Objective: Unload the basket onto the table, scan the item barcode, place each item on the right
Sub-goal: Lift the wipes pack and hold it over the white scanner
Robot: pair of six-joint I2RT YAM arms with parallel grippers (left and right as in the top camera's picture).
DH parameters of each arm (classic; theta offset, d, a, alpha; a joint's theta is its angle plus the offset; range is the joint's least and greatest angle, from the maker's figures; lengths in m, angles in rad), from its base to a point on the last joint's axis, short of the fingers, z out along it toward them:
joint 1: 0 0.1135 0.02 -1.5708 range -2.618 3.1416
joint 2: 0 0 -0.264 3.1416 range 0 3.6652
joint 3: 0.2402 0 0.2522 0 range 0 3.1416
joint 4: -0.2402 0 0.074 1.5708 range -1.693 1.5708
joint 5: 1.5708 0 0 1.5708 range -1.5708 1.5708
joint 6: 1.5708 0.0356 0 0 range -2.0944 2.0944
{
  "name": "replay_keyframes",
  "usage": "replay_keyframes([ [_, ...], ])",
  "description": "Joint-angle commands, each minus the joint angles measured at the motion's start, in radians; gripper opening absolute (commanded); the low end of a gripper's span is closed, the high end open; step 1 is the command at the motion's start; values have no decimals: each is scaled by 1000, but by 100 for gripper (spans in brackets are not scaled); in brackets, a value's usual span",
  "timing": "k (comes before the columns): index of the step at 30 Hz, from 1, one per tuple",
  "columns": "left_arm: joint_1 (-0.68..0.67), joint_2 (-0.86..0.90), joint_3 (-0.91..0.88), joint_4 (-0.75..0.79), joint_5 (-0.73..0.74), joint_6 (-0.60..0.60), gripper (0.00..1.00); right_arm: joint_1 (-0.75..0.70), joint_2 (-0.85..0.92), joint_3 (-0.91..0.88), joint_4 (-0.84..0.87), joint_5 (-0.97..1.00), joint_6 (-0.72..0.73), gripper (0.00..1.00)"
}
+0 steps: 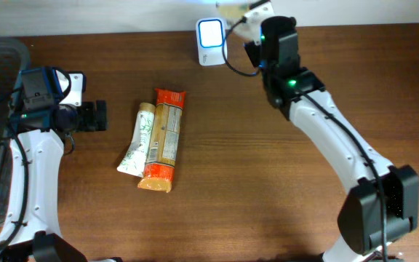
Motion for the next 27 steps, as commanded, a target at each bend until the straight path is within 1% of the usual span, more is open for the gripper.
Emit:
replay_keyframes([
  [1, 3, 1, 3, 2, 7, -8, 99, 21, 68, 16, 199, 190, -354, 4],
  [4, 2, 1, 3, 2, 7, -8, 99, 21, 160, 16, 444, 185, -560, 4],
  [5, 3, 1, 3, 2, 7, -8, 99, 23, 204, 16, 546, 175, -666, 4],
  [7, 2, 1, 3, 2, 7, -8, 99, 34, 280, 16, 721, 109, -811, 4],
  [8, 2, 1, 3, 2, 7, -8, 99, 43, 323, 16, 800, 55, -868, 4],
  [10, 3, 1, 3, 2, 7, -8, 99, 49, 402, 39, 881, 11, -902, 4],
  [11, 3, 1, 3, 2, 7, -8, 99, 49, 436, 67, 892, 11, -902, 4],
  [13, 2, 1, 3, 2, 7, -8, 99, 50, 520, 181, 891, 12, -908, 4],
  [15, 3, 1, 3, 2, 7, -8, 99, 52, 554, 238, 870, 11, -929, 4],
  [27, 3, 1, 3, 2, 7, -8, 99, 50, 567, 241, 814, -4, -928, 4],
])
